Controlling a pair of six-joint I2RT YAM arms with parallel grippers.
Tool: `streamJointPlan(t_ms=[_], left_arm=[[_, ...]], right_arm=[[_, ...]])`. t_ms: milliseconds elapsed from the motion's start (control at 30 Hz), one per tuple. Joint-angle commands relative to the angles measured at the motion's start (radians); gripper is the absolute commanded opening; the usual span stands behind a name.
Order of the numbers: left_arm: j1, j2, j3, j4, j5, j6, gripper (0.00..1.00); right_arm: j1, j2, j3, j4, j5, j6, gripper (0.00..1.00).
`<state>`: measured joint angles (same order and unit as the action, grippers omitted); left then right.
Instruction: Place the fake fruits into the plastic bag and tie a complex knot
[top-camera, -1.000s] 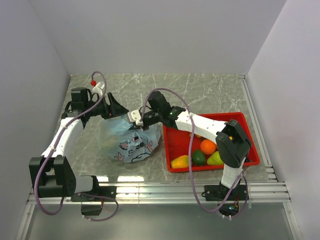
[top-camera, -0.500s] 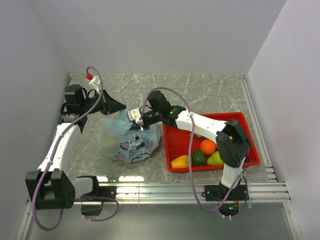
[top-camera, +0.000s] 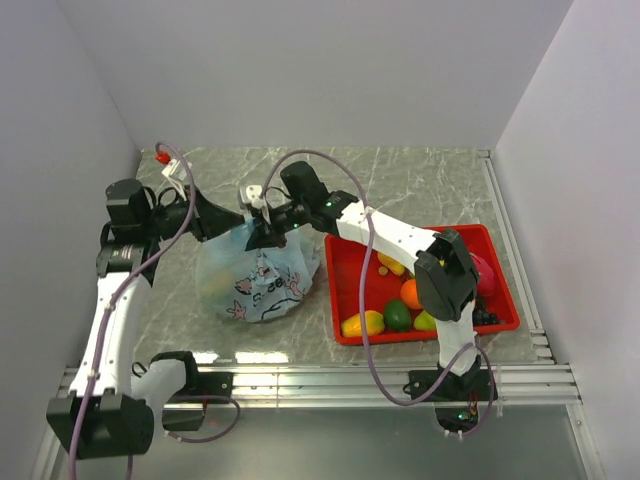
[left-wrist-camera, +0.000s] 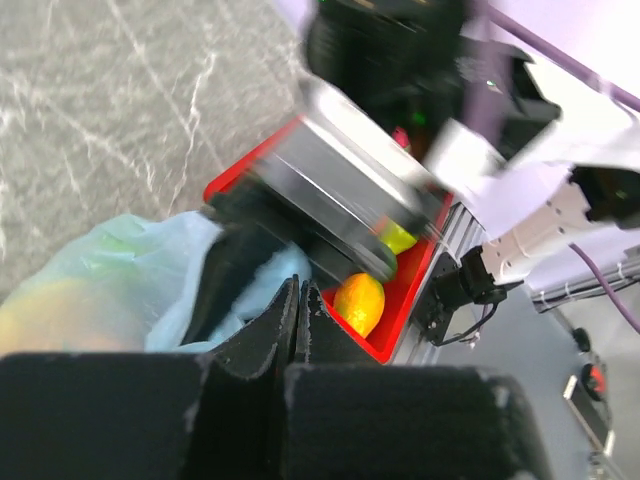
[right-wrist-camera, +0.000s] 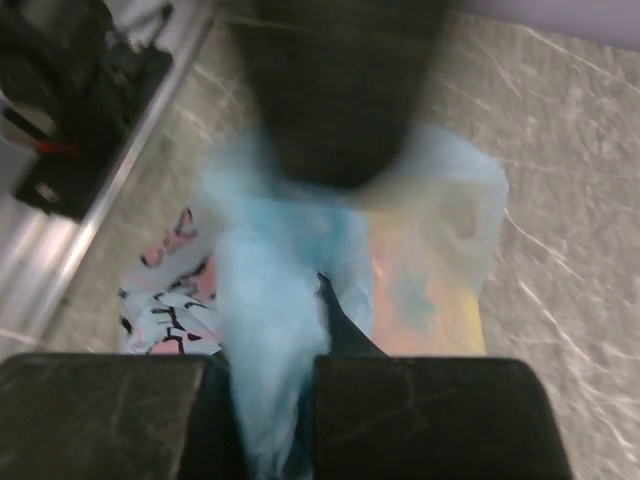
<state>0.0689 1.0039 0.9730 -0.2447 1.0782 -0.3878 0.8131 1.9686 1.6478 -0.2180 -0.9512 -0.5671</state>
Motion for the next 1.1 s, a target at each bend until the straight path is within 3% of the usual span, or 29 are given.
streamJointPlan(t_ms=[0,167,267,300,367,433,567,733,967,1067], left_arm=[[-0.001,-0.066,0.023,0.056,0.074,-0.026,0.0],[0.0,-0.116,-0.002,0.035,0.086,-0.046,0.0],[-0.011,-0.143,-0.031,0.121,0.091,-0.106,0.0],[-0.018,-0.152,-0.039,0.124,0.079,-0.109,0.01],[-0.061,-0.148,-0.052,0.052,0.054,-0.033,0.01],[-0.173,-0.142,-0.077,0.01,-0.01,0.079,0.01],[-0.267,-0.131,-0.198,-0.024,-0.112,0.164,0.01],[-0.374,-0.105,-0.293,-0.05,-0.252,0.253,0.01],[-0.405,0.042,-0.29,-0.004,-0.507,0.17,0.0],[-0.42,0.111,-0.237,-0.108,-0.596,0.158,0.0]], right_arm=[[-0.018,0.047,0.073,-0.11,-0.041,0.202,0.02],[-0.049,0.039,0.037,-0.043,-0.061,0.312,0.08],[-0.054,0.062,0.062,-0.09,-0.064,0.32,0.13],[-0.055,0.071,0.078,-0.116,-0.07,0.311,0.13],[-0.055,0.105,0.122,-0.144,-0.077,0.363,0.0],[-0.057,0.127,0.152,-0.115,-0.061,0.427,0.0],[-0.063,0.128,0.147,-0.02,0.011,0.634,0.0],[-0.084,0.108,0.107,0.04,0.035,0.737,0.0],[-0.103,0.036,0.04,0.121,0.066,0.863,0.0],[-0.117,0.001,-0.012,0.167,0.089,0.942,0.0]])
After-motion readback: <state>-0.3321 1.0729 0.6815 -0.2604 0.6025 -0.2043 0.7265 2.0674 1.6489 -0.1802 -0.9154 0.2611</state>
